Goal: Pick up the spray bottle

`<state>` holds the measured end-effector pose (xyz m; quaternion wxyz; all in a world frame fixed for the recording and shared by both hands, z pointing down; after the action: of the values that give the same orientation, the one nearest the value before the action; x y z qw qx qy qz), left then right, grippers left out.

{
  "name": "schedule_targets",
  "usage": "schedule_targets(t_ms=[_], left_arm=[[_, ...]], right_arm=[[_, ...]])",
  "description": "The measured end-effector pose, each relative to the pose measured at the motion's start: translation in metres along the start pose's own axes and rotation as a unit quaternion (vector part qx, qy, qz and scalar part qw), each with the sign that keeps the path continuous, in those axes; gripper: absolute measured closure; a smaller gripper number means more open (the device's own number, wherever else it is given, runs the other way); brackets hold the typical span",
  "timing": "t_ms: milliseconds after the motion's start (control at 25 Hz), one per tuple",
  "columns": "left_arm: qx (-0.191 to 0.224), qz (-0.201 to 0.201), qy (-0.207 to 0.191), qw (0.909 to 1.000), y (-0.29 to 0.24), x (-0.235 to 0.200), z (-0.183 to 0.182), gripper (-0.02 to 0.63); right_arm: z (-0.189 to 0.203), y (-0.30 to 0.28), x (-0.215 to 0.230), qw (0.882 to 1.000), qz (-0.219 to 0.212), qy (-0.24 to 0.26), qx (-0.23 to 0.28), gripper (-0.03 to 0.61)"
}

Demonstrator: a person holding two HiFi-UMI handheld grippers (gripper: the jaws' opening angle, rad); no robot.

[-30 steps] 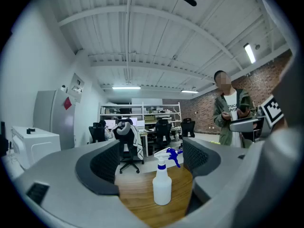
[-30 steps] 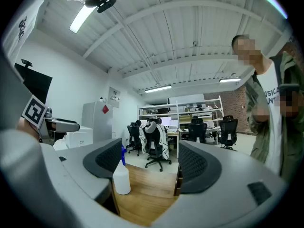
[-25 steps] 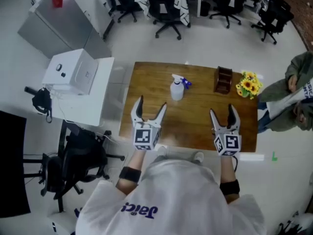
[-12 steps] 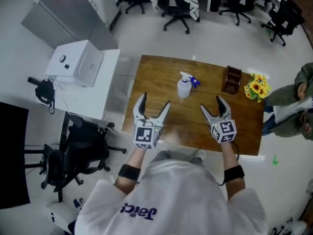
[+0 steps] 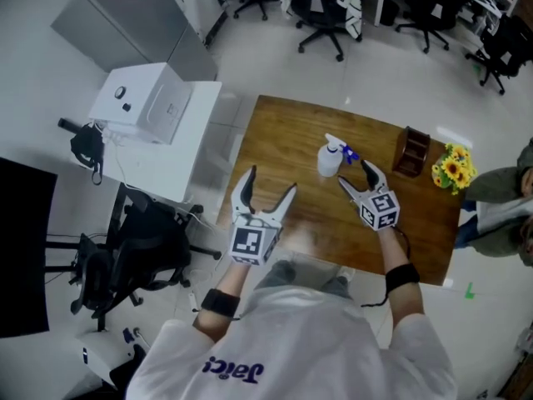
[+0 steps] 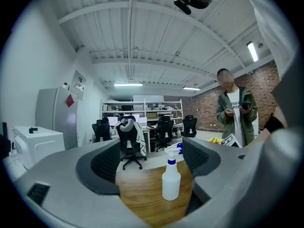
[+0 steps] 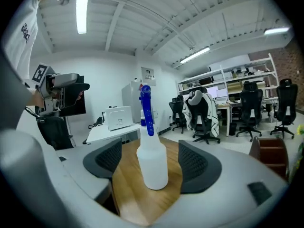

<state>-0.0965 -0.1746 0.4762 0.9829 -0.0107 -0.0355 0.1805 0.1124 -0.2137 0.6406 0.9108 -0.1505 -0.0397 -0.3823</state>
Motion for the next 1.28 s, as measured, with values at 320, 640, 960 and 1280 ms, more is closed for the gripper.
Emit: schedule_targets(t_ms=[320, 640, 960, 1280], left_arm=[[-0.004, -0.018, 0.002, 0.9998, 0.001, -0.016, 0.002, 0.218], [-0.007, -0.029, -0.002, 0.9995, 0.007, -0.027, 0.004, 0.218], [-0.013, -0.035, -0.004, 0.9993, 0.015, -0.034, 0.006, 0.218], [-0.015, -0.039, -0.005, 0.9991, 0.019, -0.038, 0.008, 0.218]], right_arm=[[0.014, -0.053, 0.007, 0.999, -0.05, 0.002, -0.022, 0.199], [0.01, -0.083, 0.015, 0.998, -0.057, 0.01, -0.014, 0.199], [0.003, -0.104, 0.008, 0.998, -0.053, 0.04, -0.013, 0.204], [-0.003, -0.108, 0.009, 0.997, -0.033, 0.068, -0.019, 0.319]])
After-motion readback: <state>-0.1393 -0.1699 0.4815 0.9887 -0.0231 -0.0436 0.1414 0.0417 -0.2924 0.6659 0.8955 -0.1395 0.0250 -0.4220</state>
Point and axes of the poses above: the fingertips, and each gripper's own axes: y backward along the fingers, x to its right, z out of its underside, the point moved 1 cm from there along y, backward along the fingers, and after that the axes turned 13 degrees about -z, right-handed, at the moved point
